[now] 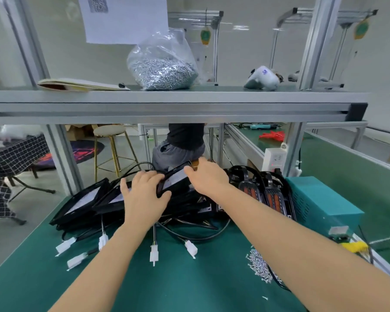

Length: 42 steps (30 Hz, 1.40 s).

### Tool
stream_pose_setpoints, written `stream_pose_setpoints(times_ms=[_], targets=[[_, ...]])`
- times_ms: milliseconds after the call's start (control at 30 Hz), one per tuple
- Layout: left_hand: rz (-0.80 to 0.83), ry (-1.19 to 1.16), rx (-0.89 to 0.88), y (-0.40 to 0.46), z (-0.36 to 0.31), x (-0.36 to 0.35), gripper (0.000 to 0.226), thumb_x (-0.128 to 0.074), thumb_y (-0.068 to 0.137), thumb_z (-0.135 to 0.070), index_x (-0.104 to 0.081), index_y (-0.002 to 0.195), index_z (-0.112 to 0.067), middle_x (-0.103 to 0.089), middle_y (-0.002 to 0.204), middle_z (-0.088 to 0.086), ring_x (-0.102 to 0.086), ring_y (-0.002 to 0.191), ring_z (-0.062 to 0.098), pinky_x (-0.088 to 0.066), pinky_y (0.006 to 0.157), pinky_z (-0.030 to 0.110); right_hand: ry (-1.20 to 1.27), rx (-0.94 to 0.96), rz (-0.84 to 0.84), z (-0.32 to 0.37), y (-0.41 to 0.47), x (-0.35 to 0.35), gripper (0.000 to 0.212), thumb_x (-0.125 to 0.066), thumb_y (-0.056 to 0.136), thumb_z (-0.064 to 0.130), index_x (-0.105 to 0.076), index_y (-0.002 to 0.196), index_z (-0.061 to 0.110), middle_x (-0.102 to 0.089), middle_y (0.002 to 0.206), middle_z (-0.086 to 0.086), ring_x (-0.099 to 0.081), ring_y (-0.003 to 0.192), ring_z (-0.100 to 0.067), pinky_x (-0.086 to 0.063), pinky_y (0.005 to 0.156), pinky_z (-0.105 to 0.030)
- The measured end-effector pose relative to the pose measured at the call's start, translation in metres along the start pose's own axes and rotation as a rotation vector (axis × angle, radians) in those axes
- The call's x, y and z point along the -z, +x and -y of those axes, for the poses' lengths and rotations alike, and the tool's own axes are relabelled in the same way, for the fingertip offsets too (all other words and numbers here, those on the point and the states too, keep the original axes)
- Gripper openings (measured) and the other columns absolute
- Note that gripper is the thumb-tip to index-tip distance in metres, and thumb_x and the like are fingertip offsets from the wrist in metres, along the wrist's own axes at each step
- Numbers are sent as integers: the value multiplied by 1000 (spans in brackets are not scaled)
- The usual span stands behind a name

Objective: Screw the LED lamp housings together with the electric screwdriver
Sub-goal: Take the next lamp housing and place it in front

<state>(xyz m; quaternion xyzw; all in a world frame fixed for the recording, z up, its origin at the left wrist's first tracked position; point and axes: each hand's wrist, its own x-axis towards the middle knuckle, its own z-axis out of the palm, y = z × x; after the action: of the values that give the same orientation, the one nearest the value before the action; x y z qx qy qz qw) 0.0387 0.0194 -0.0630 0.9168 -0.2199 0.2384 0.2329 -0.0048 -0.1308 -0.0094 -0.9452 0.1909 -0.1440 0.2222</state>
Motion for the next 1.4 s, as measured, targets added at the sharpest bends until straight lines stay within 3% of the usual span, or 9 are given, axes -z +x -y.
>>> stream_pose_setpoints(times_ms=[167, 333, 433, 533, 733, 867, 967, 1167, 1400], targets=[[151, -59, 167, -10, 29, 17, 65, -62, 77, -20, -42, 139, -22, -51, 136, 0, -42, 129, 21, 0, 116, 46, -138, -92, 30, 8, 17, -14, 40, -41, 99, 42, -56, 116, 9, -61, 118, -11, -59, 99, -32, -39, 70, -33], [166, -43, 127, -16, 37, 21, 52, -54, 82, -1, -55, 129, -23, -60, 84, -2, -57, 92, 26, -34, 106, 44, 60, -158, -80, 12, 25, -15, 25, -46, 100, 26, -62, 104, 6, -63, 107, -14, -60, 102, -34, -39, 70, -31], [167, -46, 109, -17, 41, 22, 50, -54, 86, -2, -55, 131, -23, -54, 69, -6, -56, 82, 26, -41, 95, 39, 197, -127, -188, 4, 19, -10, 30, -45, 97, 18, -43, 68, 8, -48, 72, -6, -50, 76, -31, -28, 53, -30], [184, -84, 107, -18, 43, 25, 49, -54, 86, -2, -55, 131, -22, -50, 62, -6, -54, 80, 27, -41, 93, 38, 289, -18, -251, -11, 3, 4, 36, -43, 94, 13, -30, 61, 11, -36, 61, -4, -33, 59, -23, -16, 50, -36], [39, -372, 171, -28, 31, 38, 46, -50, 84, 4, -60, 124, -17, -64, 119, 0, -54, 109, 21, -39, 95, 29, 604, 187, -279, -48, -69, 19, 31, -42, 98, 7, -45, 68, 12, -30, 52, 4, -30, 53, -17, -25, 53, -32], [63, -1110, 347, -54, -4, 58, 19, -53, 95, -22, -64, 110, -24, -71, 104, -9, -63, 102, 5, -45, 92, 27, 754, 184, -213, -75, -127, 18, 29, -42, 102, 11, -67, 105, 25, -39, 50, 3, -39, 43, -12, -34, 43, -15], [274, -1406, 344, -76, -27, 71, 35, -58, 81, -45, -69, 107, -25, -72, 103, -4, -66, 92, 10, -53, 78, 26, 770, 186, -202, -91, -169, 9, 28, -45, 101, 21, -66, 116, 29, -47, 50, 9, -42, 43, -7, -36, 44, -14], [319, -1458, 419, -113, -48, 72, 50, -53, 80, 15, -60, 120, -14, -71, 108, 11, -66, 89, 20, -51, 80, 36, 750, 214, -194, -110, -223, -6, 28, -49, 92, 47, -61, 116, 54, -61, 69, 10, -51, 46, -5, -44, 51, -18], [274, -1373, 519, -140, -50, 63, 54, -53, 72, 27, -65, 108, -12, -73, 91, 7, -67, 74, 17, -55, 61, 25, 706, 107, 6, -119, -248, -12, 30, -62, 94, 31, -60, 111, 56, -69, 84, 19, -52, 66, -1, -44, 67, -13]])
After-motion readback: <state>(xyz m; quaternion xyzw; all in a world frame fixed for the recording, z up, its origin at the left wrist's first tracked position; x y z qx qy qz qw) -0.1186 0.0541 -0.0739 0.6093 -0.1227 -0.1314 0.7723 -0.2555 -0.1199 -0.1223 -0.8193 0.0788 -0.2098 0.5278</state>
